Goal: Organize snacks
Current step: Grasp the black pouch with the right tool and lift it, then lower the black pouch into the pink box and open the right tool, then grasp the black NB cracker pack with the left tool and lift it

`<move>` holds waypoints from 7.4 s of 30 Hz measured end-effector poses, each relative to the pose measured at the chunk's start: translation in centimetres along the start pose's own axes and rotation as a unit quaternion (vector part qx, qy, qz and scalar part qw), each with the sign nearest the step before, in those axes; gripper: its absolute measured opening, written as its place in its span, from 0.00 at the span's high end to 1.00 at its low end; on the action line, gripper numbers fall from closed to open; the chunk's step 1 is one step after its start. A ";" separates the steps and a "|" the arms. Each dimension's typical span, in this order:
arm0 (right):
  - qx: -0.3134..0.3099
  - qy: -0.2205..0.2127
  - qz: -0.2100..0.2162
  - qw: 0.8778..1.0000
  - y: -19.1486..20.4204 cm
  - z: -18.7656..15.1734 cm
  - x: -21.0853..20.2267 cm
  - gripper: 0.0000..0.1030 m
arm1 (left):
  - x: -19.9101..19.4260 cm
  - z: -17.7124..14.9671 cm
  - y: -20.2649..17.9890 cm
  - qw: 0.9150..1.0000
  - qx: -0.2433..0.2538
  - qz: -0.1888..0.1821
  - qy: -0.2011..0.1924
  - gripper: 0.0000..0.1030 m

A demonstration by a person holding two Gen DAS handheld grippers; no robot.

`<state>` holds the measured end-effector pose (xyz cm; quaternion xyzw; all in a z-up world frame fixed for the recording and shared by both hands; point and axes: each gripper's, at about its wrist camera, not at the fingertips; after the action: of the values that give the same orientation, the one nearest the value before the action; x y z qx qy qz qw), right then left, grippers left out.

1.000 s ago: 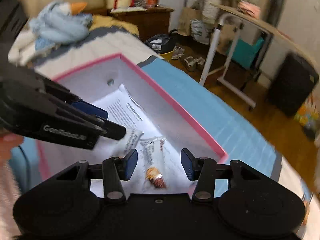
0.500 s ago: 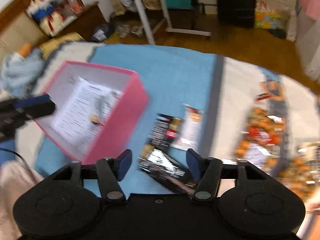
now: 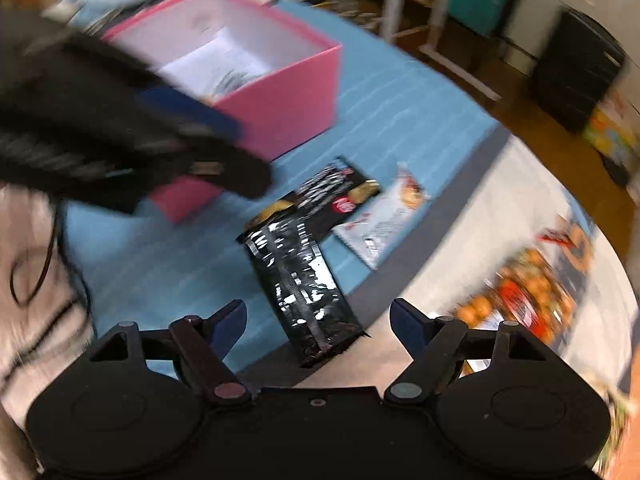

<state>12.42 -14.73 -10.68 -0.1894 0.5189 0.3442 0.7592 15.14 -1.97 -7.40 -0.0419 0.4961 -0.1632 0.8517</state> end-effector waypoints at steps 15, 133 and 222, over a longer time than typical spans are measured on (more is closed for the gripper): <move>-0.114 0.016 -0.017 0.993 0.5 -1.0 7.4 0.17 | 7.8 -4.0 3.3 0.978 -0.195 -0.002 0.073 0.68; 0.076 -0.093 0.110 0.987 9.0 20.3 11.1 0.44 | -2.5 0.3 22.9 0.969 -0.138 0.205 -0.020 0.60; 0.296 -0.055 0.085 0.950 -7.8 4.5 8.5 0.63 | 6.8 -5.3 0.7 0.994 -0.034 0.105 -0.020 0.56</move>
<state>22.94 -14.42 -17.26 0.1078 0.5692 0.2478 0.7765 13.84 -3.06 -15.91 -0.0216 0.4858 -0.0556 0.8720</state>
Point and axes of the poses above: each gripper's, at about its wrist camera, not at the fingertips, and x roughly the way its jaws point, y to its left, z to its top, and after that the axes turned 4 degrees about z, right-handed
